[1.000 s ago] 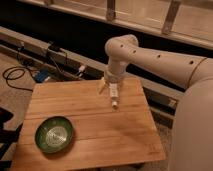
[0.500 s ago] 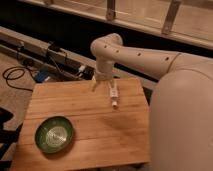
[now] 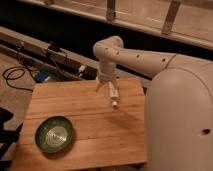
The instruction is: Place the bottle in the ceramic bowl
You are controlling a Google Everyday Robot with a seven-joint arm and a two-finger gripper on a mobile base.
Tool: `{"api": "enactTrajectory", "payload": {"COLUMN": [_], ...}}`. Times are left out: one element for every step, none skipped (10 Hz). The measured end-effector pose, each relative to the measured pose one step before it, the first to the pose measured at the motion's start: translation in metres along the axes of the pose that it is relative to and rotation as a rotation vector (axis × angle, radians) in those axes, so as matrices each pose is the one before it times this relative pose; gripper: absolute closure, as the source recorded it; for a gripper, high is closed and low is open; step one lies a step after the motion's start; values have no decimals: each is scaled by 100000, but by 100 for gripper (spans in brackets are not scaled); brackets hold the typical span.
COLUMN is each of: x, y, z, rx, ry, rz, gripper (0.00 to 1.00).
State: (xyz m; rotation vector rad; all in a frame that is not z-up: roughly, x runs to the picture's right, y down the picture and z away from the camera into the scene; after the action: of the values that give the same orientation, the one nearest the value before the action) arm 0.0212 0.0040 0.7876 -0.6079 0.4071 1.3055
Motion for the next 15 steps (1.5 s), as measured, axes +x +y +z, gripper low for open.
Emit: {"api": "enactTrajectory", "payload": {"x": [646,1107,472,361,175,-9,-110,16,24,23,25,-255,-636,-926,-1084], "y": [-1360,-2356,-1298,-1006,-215,101,137,-28,-50,-13,17,-292,-605,-460,-199], "z": [450,706,436,483,571,613,-74,8,-1,-41,-59,-132,100,112,389], "rx": [72,-119,-93,-78,-665,-567,-170,40,29,133,191,-236,743,1079,1213], "ry": [1020,1660,887,1109,991,589,-372,49,56,-2,-78,-2274,-2423,-2161,-1436], "rz": [2395,4617,2736,2304,1077,627,-104,21,67,36,80,2487,1844,904,499], "gripper": [35,35,35,35,35,35,35,35,35,35,35,35,35,35,35]}}
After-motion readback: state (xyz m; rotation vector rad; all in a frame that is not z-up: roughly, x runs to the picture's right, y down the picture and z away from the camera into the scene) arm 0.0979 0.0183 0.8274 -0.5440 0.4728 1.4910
